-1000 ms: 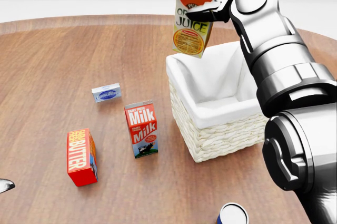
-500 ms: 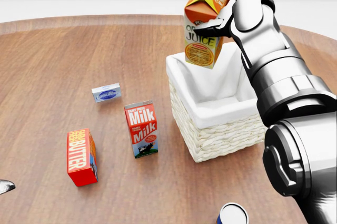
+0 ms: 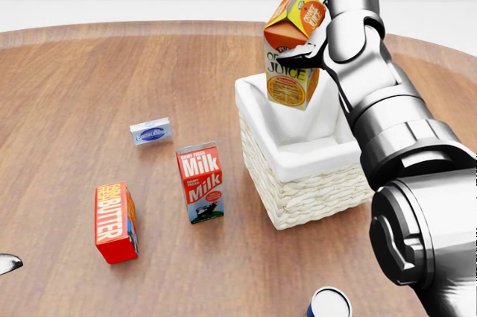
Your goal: Pick up the orange juice, and put it in the basket.
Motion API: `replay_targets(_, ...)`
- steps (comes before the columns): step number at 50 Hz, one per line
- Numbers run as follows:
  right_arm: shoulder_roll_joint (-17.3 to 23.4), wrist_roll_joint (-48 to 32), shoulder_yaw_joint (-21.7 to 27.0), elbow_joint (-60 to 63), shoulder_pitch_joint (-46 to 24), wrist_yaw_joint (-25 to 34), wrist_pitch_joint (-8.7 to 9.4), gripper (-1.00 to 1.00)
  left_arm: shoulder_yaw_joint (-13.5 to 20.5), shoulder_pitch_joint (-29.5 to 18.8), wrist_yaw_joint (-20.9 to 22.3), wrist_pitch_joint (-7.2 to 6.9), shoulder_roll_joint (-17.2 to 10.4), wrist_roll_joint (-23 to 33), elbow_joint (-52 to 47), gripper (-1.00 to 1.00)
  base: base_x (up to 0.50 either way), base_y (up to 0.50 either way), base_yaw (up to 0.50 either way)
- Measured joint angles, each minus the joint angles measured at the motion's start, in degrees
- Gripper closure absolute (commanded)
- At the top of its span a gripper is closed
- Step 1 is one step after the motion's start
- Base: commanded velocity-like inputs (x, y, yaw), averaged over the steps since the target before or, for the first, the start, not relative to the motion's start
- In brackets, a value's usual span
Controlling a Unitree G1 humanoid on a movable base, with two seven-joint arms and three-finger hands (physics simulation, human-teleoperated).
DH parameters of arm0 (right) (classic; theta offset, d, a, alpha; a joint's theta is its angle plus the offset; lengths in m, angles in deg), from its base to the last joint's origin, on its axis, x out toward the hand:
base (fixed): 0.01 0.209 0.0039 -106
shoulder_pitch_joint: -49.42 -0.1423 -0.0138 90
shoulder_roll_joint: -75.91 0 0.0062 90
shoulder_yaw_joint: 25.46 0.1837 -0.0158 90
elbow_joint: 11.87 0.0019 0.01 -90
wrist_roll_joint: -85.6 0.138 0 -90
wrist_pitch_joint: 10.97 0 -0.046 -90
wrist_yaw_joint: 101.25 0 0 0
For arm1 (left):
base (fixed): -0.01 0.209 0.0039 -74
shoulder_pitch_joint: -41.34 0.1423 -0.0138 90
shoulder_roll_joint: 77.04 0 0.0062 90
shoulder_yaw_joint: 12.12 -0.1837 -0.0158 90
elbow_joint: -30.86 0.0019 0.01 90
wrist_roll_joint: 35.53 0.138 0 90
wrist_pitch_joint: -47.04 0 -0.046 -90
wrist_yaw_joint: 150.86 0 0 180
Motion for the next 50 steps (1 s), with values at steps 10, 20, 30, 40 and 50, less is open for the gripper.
replay_targets(10, -0.33, -0.99, -0.08, -0.07, 1.02, -1.02, 0.0, 1.0, -0.02, -0.01, -0.01, 0.0, -0.02, -0.01, 0.04, -1.0, 0.0, 0.0, 0.0)
replay_targets(20, -0.43, -1.61, -0.02, -0.13, 1.77, -1.94, 0.0, 1.0, -0.03, -0.01, -0.02, 0.0, -0.03, -0.02, 0.06, -1.0, 0.0, 0.0, 0.0)
replay_targets(30, -0.43, -2.5, -0.11, -0.15, 2.12, -3.22, 0.0, 1.0, -0.04, -0.01, -0.02, 0.0, -0.03, -0.02, 0.07, -1.0, 0.0, 0.0, 0.0)
replay_targets(40, -0.42, -3.19, -0.07, -0.18, 2.72, -4.03, 0.01, 1.0, -0.04, -0.01, -0.02, 0.0, -0.03, -0.02, 0.07, -1.0, 0.0, 0.0, 0.0)
replay_targets(50, -0.69, -3.81, -0.01, -0.26, 3.85, -5.26, 0.01, 1.0, -0.03, -0.16, -0.07, 0.0, -0.13, -0.1, 0.16, -1.0, 0.0, 0.0, 0.0)
